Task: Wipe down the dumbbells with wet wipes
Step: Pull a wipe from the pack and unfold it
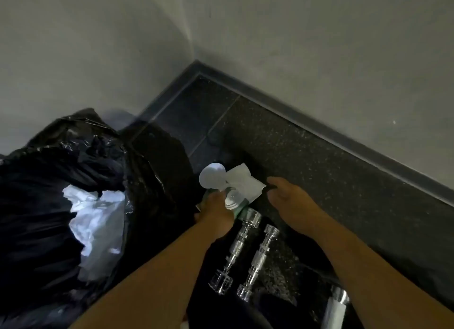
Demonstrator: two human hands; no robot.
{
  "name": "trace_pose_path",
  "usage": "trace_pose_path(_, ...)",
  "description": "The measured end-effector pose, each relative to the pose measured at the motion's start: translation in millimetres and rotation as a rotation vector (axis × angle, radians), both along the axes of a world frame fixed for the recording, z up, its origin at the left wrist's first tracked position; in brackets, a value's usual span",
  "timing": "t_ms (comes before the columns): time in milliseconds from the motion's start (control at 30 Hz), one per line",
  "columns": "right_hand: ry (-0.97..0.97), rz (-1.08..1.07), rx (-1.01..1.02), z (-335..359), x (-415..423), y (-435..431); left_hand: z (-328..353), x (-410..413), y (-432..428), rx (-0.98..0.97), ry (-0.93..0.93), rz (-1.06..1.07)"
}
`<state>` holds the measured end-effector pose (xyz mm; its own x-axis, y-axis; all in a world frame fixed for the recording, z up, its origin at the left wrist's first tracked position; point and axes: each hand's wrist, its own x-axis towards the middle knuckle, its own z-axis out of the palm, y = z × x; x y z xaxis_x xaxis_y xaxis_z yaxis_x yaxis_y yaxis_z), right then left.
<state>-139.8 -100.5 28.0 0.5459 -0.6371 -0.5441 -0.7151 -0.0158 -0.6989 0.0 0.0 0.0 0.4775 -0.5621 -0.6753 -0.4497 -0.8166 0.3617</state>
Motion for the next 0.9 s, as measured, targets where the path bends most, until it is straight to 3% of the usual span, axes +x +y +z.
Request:
trace_pose_path(133, 0.022, 0.0, -0.065, -23.7, 16.4, -4.0, -16.5, -1.0, 8.8, -0.03, 0.048, 0.064)
trace_pose_path(400, 0.041, 0.031, -0.241, -60.0, 45.9, 5.9, -21.7, -4.9, 17.3, -0.148, -0.153, -0.254)
trace_pose_path(500, 0.077, 0.06, -0.28, -72.9, 55.2, 11.1, -27.7, -8.7, 19.8, -0.133, -0.201, -0.379)
trace_pose_path(700, 0.21, 0.054, -0.269, -93.5, 71.0, 20.7, -38.7, -6.7, 25.0, 0.032, -0.131, -0.398)
trace_pose_path(900, 0.371, 0.049, -0.337, -99.8, 90.1, 28.6, -45.9, -3.1, 27.7, 0.03, -0.088, -0.455)
